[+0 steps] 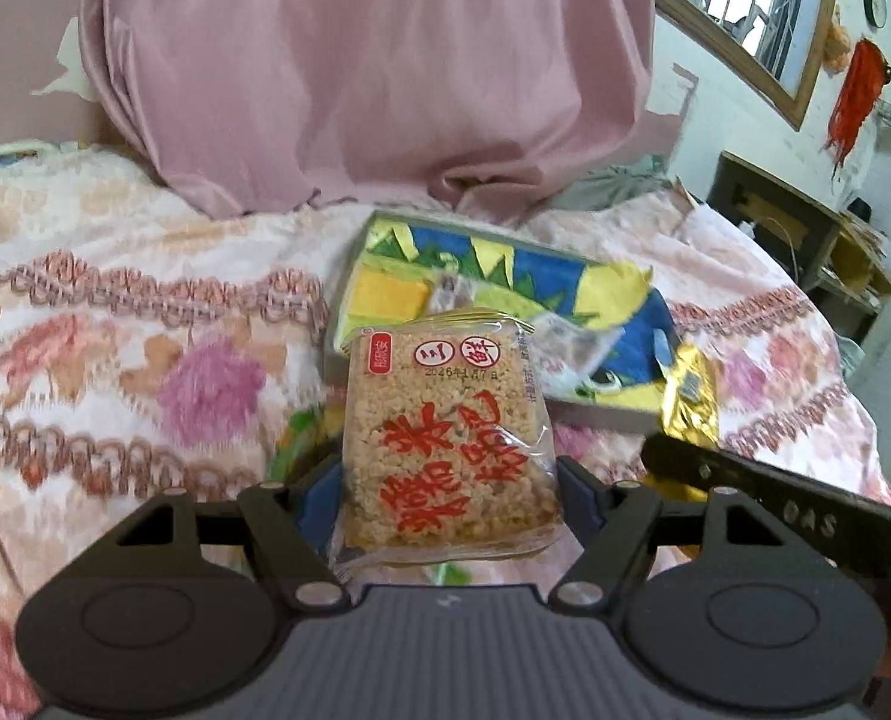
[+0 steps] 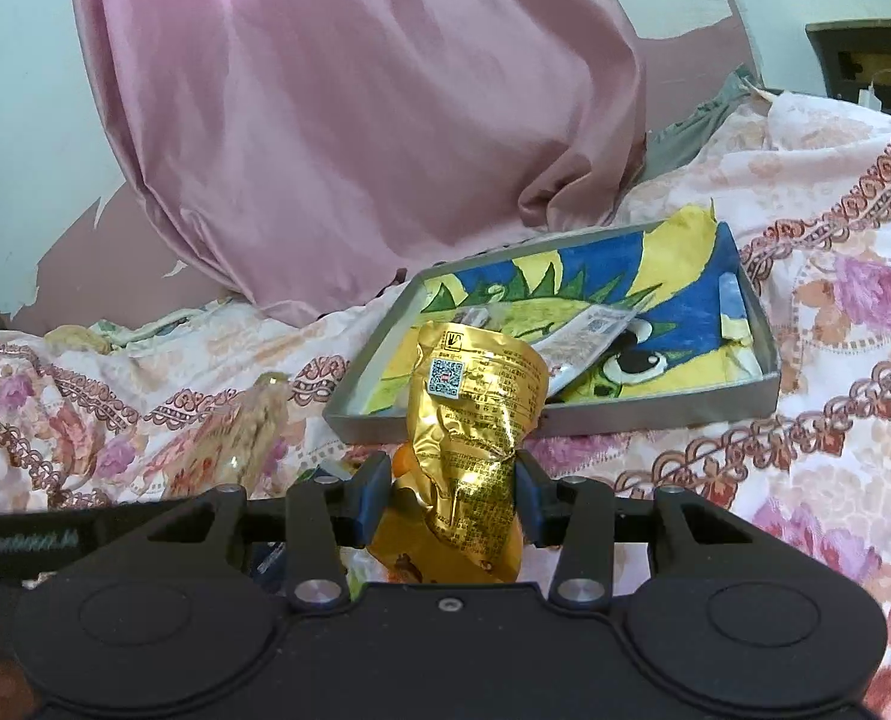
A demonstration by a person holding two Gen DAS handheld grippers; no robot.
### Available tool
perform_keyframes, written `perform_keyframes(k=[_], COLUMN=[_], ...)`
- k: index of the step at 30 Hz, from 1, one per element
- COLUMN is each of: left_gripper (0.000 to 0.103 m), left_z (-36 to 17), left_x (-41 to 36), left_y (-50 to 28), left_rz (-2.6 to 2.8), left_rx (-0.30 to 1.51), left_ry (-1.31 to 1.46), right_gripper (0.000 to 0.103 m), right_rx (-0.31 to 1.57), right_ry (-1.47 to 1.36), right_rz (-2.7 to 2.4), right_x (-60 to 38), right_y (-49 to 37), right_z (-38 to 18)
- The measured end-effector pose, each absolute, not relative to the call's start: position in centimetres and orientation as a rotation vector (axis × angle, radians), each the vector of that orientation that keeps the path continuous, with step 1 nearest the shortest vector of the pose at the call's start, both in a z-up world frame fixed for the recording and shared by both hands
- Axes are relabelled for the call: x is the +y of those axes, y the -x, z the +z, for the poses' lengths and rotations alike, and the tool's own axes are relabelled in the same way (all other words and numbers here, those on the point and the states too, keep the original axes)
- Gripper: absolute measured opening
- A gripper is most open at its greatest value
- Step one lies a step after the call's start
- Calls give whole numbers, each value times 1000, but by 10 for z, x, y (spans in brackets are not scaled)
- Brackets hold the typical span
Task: Organize snacks
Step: 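Carry both held snacks over the tray and lower them in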
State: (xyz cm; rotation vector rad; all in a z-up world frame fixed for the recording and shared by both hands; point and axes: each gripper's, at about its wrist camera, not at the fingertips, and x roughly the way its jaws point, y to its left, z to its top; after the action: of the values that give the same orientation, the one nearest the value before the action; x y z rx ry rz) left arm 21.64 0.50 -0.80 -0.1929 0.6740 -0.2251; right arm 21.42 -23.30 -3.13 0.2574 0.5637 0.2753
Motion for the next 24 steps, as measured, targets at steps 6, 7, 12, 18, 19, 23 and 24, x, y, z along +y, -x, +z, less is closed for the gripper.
perform_keyframes(k=[6,7,12,18,19,23,24], left_gripper=[77,77,77,77,77,77,77], left_z=[0,-1,-12,-34,-39,-53,-56], left_x=[0,-3,-14,-15,-15,-12,-10], left_y=[-258,-267,-311,-353,-359,-373,-376], left_rz=[-195,-190,-172,-173,-174,-163,-167], left_rx=[589,571,540,542,545,563,575], left_ry=[226,223,218,222,213,209,220], right_gripper=[46,46,46,46,46,46,46], right_rx=[522,517,489,420,414,424,435], right_ry=[-230,-223,-213,-161,-159,-122,-124], right_rz=[263,259,233,215,214,204,203], right_x=[-234,-234,-232,-224,-223,-220,-220], right_y=[-237,-241,-277,-321,-329,-346,-349], right_z=[-30,-30,-34,-37,-38,-49,-53])
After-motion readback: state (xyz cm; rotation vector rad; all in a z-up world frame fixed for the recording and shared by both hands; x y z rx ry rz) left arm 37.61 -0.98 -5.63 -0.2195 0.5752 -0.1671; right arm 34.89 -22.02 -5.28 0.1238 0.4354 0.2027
